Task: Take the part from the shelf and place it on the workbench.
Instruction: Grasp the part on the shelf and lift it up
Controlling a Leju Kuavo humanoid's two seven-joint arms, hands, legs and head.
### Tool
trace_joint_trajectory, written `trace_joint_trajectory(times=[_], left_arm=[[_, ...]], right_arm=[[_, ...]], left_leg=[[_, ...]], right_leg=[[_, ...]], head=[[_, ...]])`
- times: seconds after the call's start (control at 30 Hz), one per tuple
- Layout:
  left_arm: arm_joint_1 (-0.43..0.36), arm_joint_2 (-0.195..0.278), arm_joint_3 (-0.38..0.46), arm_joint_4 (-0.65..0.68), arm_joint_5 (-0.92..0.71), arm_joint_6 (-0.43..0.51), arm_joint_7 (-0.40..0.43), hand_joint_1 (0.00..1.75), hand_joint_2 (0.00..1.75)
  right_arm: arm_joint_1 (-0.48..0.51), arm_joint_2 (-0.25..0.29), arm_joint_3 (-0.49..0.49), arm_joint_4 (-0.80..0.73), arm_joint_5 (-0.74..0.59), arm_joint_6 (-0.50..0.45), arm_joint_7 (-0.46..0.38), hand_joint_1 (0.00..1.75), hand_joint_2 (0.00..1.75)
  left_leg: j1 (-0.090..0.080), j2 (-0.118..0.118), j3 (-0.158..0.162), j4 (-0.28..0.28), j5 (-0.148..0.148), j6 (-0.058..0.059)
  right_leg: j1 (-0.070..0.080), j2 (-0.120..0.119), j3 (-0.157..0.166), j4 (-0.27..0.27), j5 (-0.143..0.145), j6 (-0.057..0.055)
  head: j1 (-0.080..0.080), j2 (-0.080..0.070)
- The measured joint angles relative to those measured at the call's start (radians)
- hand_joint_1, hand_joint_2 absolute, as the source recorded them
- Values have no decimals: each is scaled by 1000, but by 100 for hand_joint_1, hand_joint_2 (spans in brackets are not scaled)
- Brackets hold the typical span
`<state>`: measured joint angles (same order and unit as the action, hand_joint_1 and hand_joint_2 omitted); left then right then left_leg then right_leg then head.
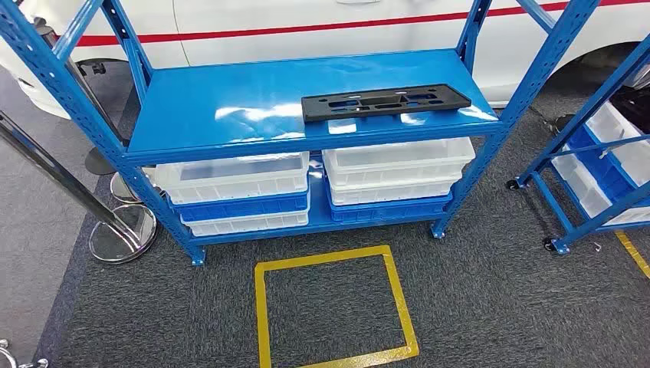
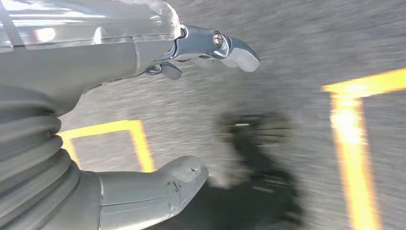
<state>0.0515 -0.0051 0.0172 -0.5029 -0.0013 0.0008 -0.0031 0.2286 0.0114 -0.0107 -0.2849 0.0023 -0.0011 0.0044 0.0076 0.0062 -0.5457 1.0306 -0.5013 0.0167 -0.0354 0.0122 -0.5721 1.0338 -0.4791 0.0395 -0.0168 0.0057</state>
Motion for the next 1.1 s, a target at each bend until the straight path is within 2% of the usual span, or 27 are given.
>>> trace_joint_trajectory(times=[0.1, 0.13, 0.17, 0.2, 0.27, 0.3, 0.33, 0.37, 0.43, 0.47, 0.5, 0.53, 0.63, 0.7, 0.77, 0.8, 0.83, 0.87, 0.93, 0.97, 1.0, 1.03, 1.1], left_arm=[[-35, 1, 0, -46, 0, 0, 0, 0, 175], [-52, 1, 0, -69, 0, 0, -1, 0, 175], [-66, 1, 0, -89, 0, 0, -1, 0, 175], [-78, 1, 0, -108, 0, 0, -1, 0, 175], [-93, 2, 0, -134, 0, 0, -2, 0, 175], [-95, 2, 0, -141, 0, 0, -2, 0, 175], [-94, 2, 0, -144, 0, 1, -2, 0, 175], [-90, 2, 1, -145, 0, 1, -1, 0, 175], [-66, 1, 0, -135, 0, 1, 0, 0, 175], [-47, 0, -1, -118, 0, 1, 1, 0, 175], [-23, 0, -1, -92, 0, 0, 2, 0, 175], [1, -1, -2, -60, 0, 0, 2, 0, 175], [49, -4, -11, 9, 10, 15, 3, 0, 175], [42, -9, -28, 29, 28, 42, -2, 0, 175], [20, -13, -52, 57, 46, 77, -6, 0, 175], [12, -15, -67, 74, 54, 96, -6, 0, 175], [6, -17, -83, 93, 60, 115, -3, 0, 175], [0, -19, -101, 111, 65, 134, 0, 0, 175], [-10, -23, -140, 145, 72, 170, 8, 0, 175], [-16, -25, -159, 162, 74, 188, 12, 0, 175], [-26, -28, -178, 177, 75, 205, 16, 0, 175], [-36, -30, -197, 193, 75, 222, 19, 0, 175], [-56, -35, -237, 220, 75, 254, 26, 0, 175]], right_arm=[[38, 0, 0, 42, 0, 0, 0, 0, 175], [56, -1, 0, 62, 0, 0, 0, 0, 175], [71, -2, 0, 80, 0, 0, 0, 0, 175], [84, -2, 0, 98, 0, 0, 0, 0, 175], [100, -5, 0, 125, 0, 0, 1, 0, 175], [104, -7, 0, 134, 0, 0, 1, 0, 175], [104, -8, 0, 137, 0, 0, 1, 0, 175], [102, -9, 0, 137, 0, 0, 0, 0, 175], [81, -9, 0, 125, 0, 0, 0, 0, 175], [62, -9, 0, 105, 0, 0, 0, 0, 175], [38, -9, 1, 77, 0, 0, -1, 0, 175], [14, -8, 1, 43, 0, 0, -2, 0, 175], [-59, -3, 1, -10, -11, -1, -16, 0, 175], [-89, 3, 1, -5, -32, -7, -33, 0, 175], [-107, 10, 1, 1, -56, -18, -51, 0, 175], [-119, 14, 1, 5, -69, -25, -60, 0, 175], [-132, 18, 2, 9, -82, -33, -69, 0, 175], [-144, 24, 2, 13, -95, -42, -77, 0, 175], [-168, 38, 5, 21, -120, -60, -91, 0, 175], [-181, 46, 7, 26, -132, -70, -97, 0, 175], [-194, 53, 8, 30, -143, -80, -103, 0, 175], [-206, 60, 9, 36, -154, -90, -109, 0, 175], [-230, 72, 11, 47, -176, -110, -121, 0, 175]], left_leg=[[3, 0, 2, -9, 5, 7], [6, -1, 6, -17, 10, 12], [9, -2, 10, -24, 15, 18], [12, -3, 13, -28, 19, 21], [12, -5, 10, -28, 20, 24], [12, -5, 9, -28, 20, 24], [12, -6, 9, -27, 20, 23], [14, -8, 9, -26, 19, 20], [17, -13, 8, -20, 15, 10], [17, -13, 7, -15, 10, 1], [16, -13, 6, -12, 7, -7], [14, -9, 7, -11, 5, -15], [17, 1, 12, -6, -3, -33], [20, 1, -21, 59, -48, -38], [20, 0, -78, 190, -114, -41], [20, 0, -99, 244, -132, -40], [19, 0, -107, 269, -131, -39], [18, 0, -97, 254, -110, -34], [13, -2, -42, 136, -39, -19], [9, -4, -15, 73, -13, -12], [5, -5, 2, 29, -2, -6], [2, -6, 9, 7, -2, -3], [1, -6, 12, -7, -2, 1]], right_leg=[[1, 0, 5, -2, 0, 6], [1, -1, 4, 5, -8, 8], [2, -2, -5, 30, -27, 10], [1, -3, -25, 76, -58, 11], [2, -3, -85, 204, -125, 14], [2, -3, -107, 252, -142, 16], [1, -4, -113, 266, -138, 17], [0, -5, -101, 245, -117, 18], [-5, -8, -35, 123, -56, 20], [-4, -7, -4, 65, -36, 15], [-1, -5, 16, 26, -26, 8], [2, -1, 22, 10, -26, -1], [4, 9, 17, 7, -24, -26], [3, -8, 18, 3, -22, -39], [10, -26, 15, 3, -21, -48], [13, -28, 14, 4, -20, -52], [17, -25, 14, 4, -20, -54], [19, -19, 15, 5, -20, -55], [23, -6, 19, 5, -20, -56], [26, -2, 19, 7, -21, -54], [27, -1, 17, 8, -20, -51], [27, 0, 14, 8, -19, -46], [27, 0, 10, 6, -15, -35]], head=[[0, 0], [0, 0], [0, 0], [0, 0], [0, 0], [0, 0], [0, 0], [0, 0], [1, 0], [0, 0], [0, 0], [-1, 0], [-2, 0], [-2, 0], [-2, 0], [-1, 0], [-1, 0], [-2, 0], [-1, 0], [-1, 0], [-1, 0], [-1, 0], [-1, 0]])
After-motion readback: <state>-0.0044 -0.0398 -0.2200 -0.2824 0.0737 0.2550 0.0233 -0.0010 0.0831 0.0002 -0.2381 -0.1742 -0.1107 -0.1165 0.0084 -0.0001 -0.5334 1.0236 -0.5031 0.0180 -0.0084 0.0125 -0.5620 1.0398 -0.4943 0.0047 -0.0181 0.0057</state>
